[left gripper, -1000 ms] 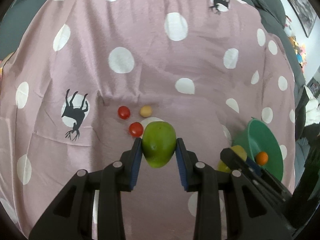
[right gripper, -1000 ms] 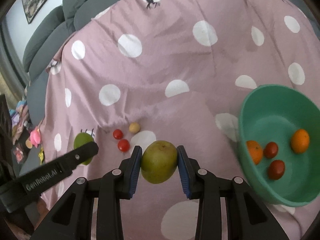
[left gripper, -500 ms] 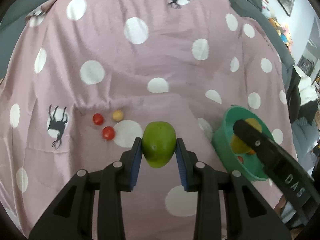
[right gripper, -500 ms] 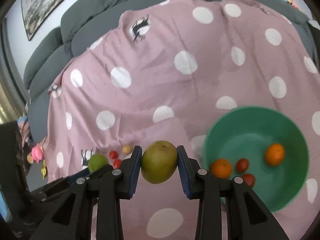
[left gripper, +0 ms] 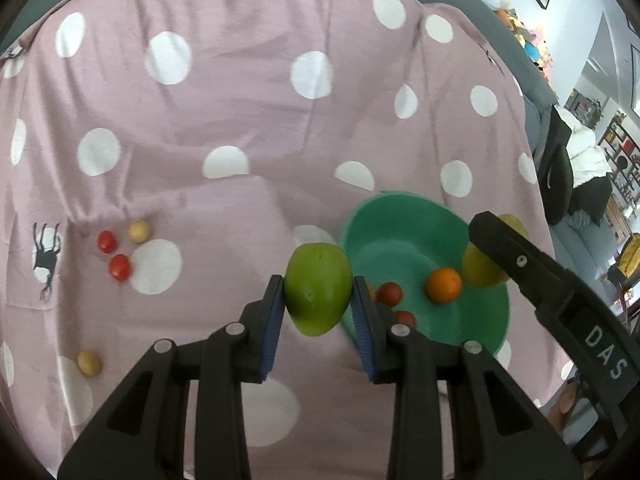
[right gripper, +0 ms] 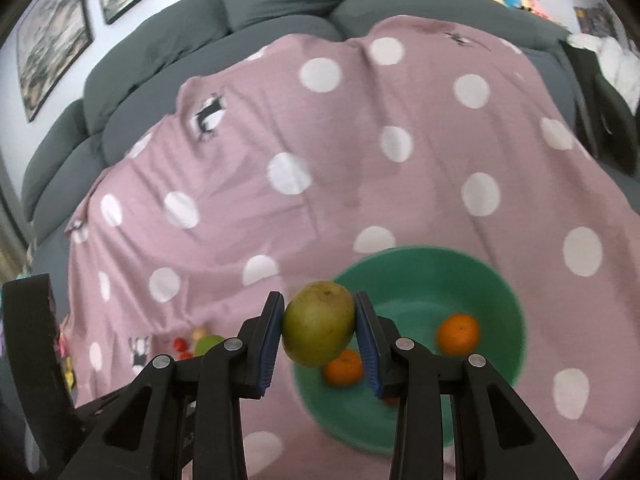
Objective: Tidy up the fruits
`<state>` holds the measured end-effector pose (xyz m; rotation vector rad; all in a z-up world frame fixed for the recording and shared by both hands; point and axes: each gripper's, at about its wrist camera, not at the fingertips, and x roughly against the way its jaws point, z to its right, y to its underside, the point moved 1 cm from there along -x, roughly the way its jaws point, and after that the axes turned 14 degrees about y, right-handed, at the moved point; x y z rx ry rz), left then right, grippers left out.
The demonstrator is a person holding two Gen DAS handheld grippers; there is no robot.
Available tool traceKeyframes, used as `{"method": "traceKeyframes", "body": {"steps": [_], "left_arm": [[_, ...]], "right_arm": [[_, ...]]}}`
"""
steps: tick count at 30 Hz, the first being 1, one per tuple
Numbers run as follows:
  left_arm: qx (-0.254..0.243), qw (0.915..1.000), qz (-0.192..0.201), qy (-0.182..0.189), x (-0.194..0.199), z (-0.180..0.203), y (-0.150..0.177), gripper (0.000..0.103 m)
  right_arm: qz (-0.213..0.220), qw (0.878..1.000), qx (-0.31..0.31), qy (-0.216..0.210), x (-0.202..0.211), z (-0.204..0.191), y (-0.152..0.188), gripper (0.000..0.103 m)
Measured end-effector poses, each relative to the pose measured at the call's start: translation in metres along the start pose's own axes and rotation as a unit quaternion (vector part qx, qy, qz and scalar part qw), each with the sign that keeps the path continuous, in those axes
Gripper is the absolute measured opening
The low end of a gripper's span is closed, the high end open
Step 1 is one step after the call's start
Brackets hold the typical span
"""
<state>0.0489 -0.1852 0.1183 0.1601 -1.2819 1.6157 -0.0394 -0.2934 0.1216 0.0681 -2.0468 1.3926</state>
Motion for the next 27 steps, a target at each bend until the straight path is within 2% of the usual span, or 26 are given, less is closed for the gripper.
{"method": "traceKeyframes", "body": {"steps": [6, 10, 23, 27], "left_arm": [[-0.013, 0.9998, -0.01, 0.012, -0.018, 0.02, -0.003, 0.033], [-0.016, 0.9993, -0.022, 0.025, -0.029, 0.03, -0.003, 0.033], [-0.026, 0.998, -0.051, 0.028, -0.054, 0.043, 0.004, 0.033], [-0.029, 0.9976, -0.057, 0.027, -0.06, 0.045, 0.005, 0.033]], "right_arm": [[0.005, 0.999, -0.015, 0.052, -0.004, 0.022, -0.004, 0.037], [-0.013, 0.998, -0.022, 0.054, -0.014, 0.031, -0.002, 0.037], [-0.031, 0.997, -0.038, 0.065, -0.028, 0.046, -0.001, 0.037], [-0.047, 0.997, -0.042, 0.049, -0.035, 0.05, 0.0, 0.037]]}}
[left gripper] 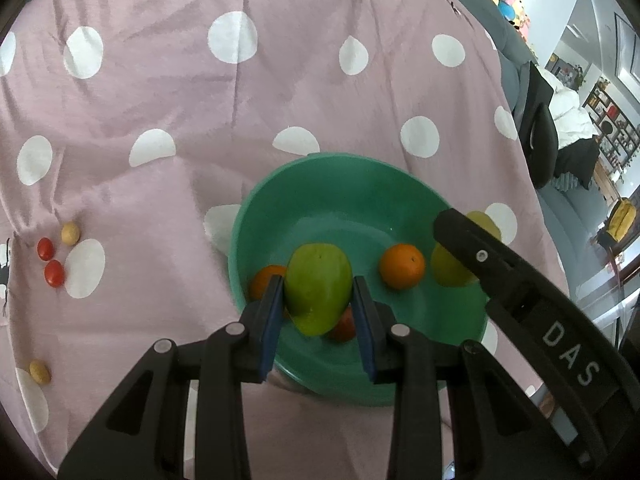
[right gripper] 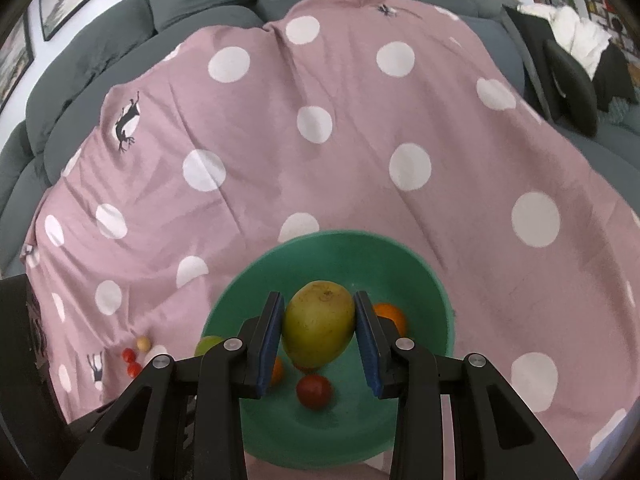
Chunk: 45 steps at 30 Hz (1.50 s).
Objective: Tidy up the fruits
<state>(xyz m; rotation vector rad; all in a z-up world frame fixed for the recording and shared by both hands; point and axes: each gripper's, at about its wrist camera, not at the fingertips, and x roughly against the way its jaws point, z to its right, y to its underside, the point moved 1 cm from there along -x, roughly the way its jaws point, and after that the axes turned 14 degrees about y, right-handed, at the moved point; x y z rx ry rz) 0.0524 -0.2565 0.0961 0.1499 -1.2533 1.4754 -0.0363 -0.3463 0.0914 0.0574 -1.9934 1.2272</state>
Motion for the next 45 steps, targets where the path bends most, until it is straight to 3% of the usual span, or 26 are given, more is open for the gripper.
{"method": "traceKeyframes", "body": {"steps": [13, 24, 27, 28, 30, 36, 45], "left_arm": [[-0.001, 0.9999, -0.013, 0.008, -0.012, 0.002, 0.004, 0.033], [0.003, 0.9997, -0.014, 0.02, -0.007, 0.002, 0.005, 0.033], [0.014, 0.9994, -0.001, 0.031, 0.003, -0.001, 0.004, 0.048], [0.017, 0.9993, 0.009, 0.033, 0.009, -0.003, 0.003, 0.051], [0.019, 0.9991, 0.02, 0.033, 0.019, -0.006, 0.003, 0.055], [0.037, 0.9981, 0.045, 0.02, 0.054, -0.03, 0.004, 0.066], [0.072, 0.9931, 0.076, -0.053, 0.113, -0.092, 0.013, 0.074]], "right_arm": [[-0.025, 1.0, -0.003, 0.013, -0.011, 0.006, 0.004, 0.038], [-0.017, 1.0, -0.003, 0.015, -0.009, 0.008, 0.003, 0.038], [-0.008, 1.0, -0.006, 0.01, -0.004, 0.009, 0.002, 0.038], [-0.007, 1.0, -0.005, 0.01, -0.003, 0.009, 0.002, 0.042], [0.0, 1.0, -0.003, 0.012, 0.0, 0.007, 0.001, 0.049], [0.005, 1.0, 0.009, 0.017, 0.003, -0.003, 0.002, 0.049], [0.012, 0.998, 0.054, 0.028, 0.006, -0.035, 0.008, 0.049]]}}
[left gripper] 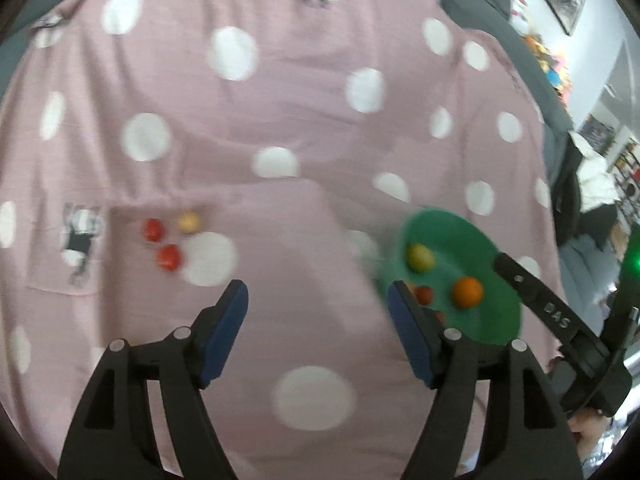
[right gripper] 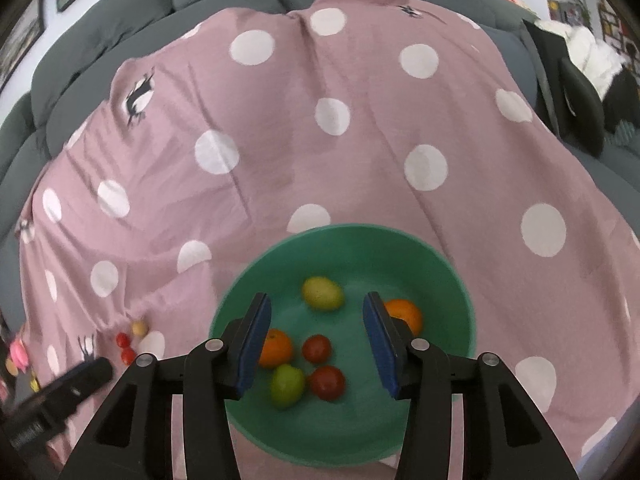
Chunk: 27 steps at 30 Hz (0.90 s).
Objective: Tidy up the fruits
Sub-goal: 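Move the right gripper back to the fruits and grasp a red tomato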
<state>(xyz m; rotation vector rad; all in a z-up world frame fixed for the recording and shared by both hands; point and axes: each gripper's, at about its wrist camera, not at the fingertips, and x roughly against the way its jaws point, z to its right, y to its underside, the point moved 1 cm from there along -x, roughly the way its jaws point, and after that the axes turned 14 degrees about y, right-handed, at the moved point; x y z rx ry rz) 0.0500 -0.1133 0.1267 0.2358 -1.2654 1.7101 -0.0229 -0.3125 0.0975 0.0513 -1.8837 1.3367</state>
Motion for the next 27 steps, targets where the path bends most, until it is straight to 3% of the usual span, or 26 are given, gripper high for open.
{"method": "traceKeyframes", "body": {"steps": [6, 15, 19, 27], "left_arm": [[-0.025, 0.9974, 0.032, -0.059, 0.029, -0.049, 0.003, 0.075], [0.063, 0.9919, 0.05, -0.098, 0.043, -0.133, -0.002, 0.075], [0.104, 0.9888, 0.05, -0.095, 0.049, -0.157, -0.002, 0.075], [0.136, 0.9873, 0.052, -0.063, 0.05, -0.174, -0.004, 0.075]], "right_arm": [[0.017, 0.999, 0.041, 0.001, 0.005, -0.033, 0.006, 0.049], [0.019, 0.991, 0.131, 0.001, 0.003, -0.089, 0.029, 0.049], [0.01, 0.988, 0.154, -0.028, 0.002, -0.108, 0.04, 0.049], [-0.03, 0.977, 0.19, -0.093, -0.002, -0.148, 0.063, 0.049]]}}
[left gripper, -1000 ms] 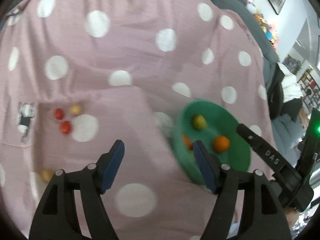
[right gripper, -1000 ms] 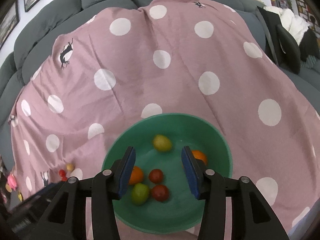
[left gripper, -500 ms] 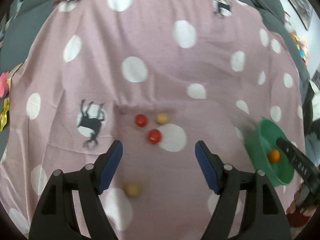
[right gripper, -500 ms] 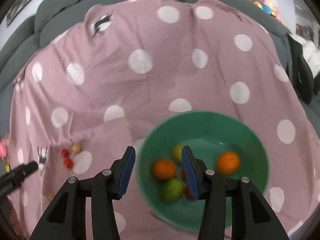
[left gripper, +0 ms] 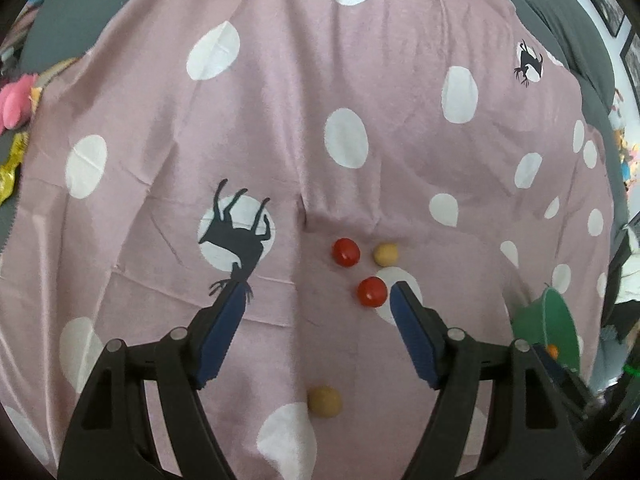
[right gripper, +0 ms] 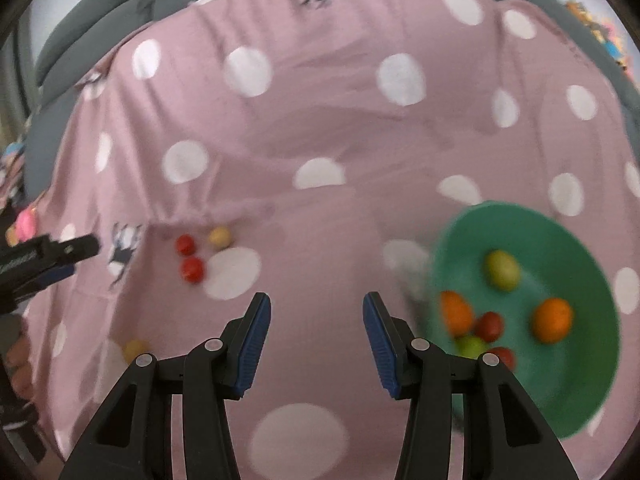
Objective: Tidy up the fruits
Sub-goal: 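Move the right gripper back to the fruits and grasp a red tomato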
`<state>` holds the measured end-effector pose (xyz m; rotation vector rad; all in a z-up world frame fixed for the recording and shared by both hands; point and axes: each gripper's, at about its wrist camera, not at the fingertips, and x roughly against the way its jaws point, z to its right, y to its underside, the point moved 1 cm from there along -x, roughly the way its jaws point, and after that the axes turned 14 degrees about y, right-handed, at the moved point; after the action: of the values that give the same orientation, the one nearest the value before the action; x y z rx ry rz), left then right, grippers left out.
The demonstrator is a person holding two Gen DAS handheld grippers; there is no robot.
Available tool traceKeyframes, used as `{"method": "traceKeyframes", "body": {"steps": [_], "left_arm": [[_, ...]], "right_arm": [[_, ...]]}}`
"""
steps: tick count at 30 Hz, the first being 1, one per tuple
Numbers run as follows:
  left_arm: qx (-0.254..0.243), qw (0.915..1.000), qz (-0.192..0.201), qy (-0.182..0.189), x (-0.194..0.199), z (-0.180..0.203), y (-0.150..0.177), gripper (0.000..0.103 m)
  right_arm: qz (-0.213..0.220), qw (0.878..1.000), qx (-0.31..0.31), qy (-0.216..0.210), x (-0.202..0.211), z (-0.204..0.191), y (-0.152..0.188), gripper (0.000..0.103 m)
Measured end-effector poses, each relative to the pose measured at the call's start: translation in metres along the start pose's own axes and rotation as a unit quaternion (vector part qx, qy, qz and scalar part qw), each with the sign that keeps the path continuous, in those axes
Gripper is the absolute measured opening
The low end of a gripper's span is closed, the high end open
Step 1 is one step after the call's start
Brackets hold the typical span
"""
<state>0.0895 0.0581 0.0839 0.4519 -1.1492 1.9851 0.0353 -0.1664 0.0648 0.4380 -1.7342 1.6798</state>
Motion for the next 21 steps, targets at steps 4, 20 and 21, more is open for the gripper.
{"method": "traceKeyframes", "body": {"steps": [4, 20, 21], "left_arm": [[0.016, 0.9995, -0.008, 0.025, -0.003, -0.004, -0.008, 0.074], [0.016, 0.9989, -0.035, 0.027, -0.031, -0.013, -0.032, 0.063], [0.014, 0.9992, -0.034, 0.013, -0.032, -0.015, -0.032, 0.062]], "right_arm": [[-0.023, 0.999, 0.014, -0.034, -0.014, -0.028, -0.005, 0.049], [-0.112, 0.991, 0.009, -0.079, -0.098, -0.105, -0.031, 0.049], [-0.109, 0.991, 0.012, -0.079, -0.099, -0.109, -0.03, 0.048]]}}
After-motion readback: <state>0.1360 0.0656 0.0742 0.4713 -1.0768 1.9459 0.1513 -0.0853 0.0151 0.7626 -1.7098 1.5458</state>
